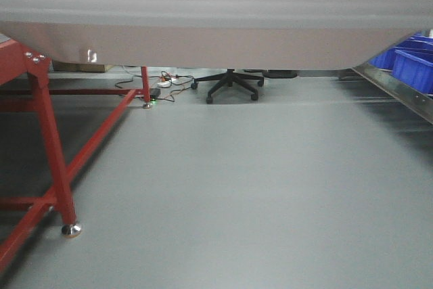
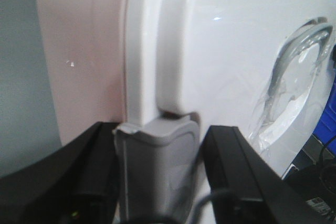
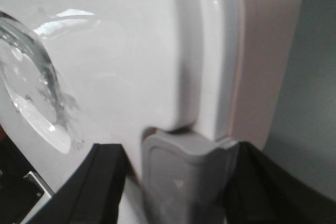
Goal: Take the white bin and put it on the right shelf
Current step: 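Carry the bin in both grippers while the base drives to the shelf, then hold the bin above the metal shelf edge with both grippers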
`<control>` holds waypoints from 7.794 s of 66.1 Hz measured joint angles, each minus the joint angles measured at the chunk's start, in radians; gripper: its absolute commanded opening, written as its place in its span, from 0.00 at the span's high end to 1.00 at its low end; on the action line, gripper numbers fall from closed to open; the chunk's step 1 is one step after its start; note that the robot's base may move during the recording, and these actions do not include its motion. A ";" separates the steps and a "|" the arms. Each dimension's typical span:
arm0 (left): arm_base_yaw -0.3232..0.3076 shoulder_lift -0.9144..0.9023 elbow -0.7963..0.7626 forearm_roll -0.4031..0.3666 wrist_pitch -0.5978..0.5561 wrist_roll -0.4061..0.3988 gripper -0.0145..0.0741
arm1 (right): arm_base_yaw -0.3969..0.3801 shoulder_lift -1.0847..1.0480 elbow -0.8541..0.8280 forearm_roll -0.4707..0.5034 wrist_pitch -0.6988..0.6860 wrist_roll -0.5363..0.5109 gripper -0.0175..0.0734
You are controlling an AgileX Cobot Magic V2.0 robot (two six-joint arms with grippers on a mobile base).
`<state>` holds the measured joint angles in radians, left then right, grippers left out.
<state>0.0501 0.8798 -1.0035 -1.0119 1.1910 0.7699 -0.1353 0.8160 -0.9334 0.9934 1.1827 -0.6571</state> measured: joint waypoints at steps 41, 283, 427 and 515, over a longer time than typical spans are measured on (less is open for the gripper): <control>0.000 0.000 0.002 0.000 0.000 0.000 0.64 | 0.000 0.000 0.000 0.000 0.000 0.000 0.41; 0.000 0.000 0.002 0.000 0.000 0.000 0.64 | 0.000 0.000 0.000 -0.002 0.000 0.000 0.41; 0.000 0.008 0.002 0.000 0.001 0.000 0.64 | 0.000 0.000 0.000 -0.002 0.000 0.000 0.41; 0.000 0.008 0.002 0.000 0.002 0.000 0.64 | 0.000 0.000 0.000 -0.002 0.000 0.002 0.41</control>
<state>0.0501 0.8876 -1.0017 -1.0115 1.1932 0.7699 -0.1353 0.8160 -0.9334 0.9918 1.1827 -0.6552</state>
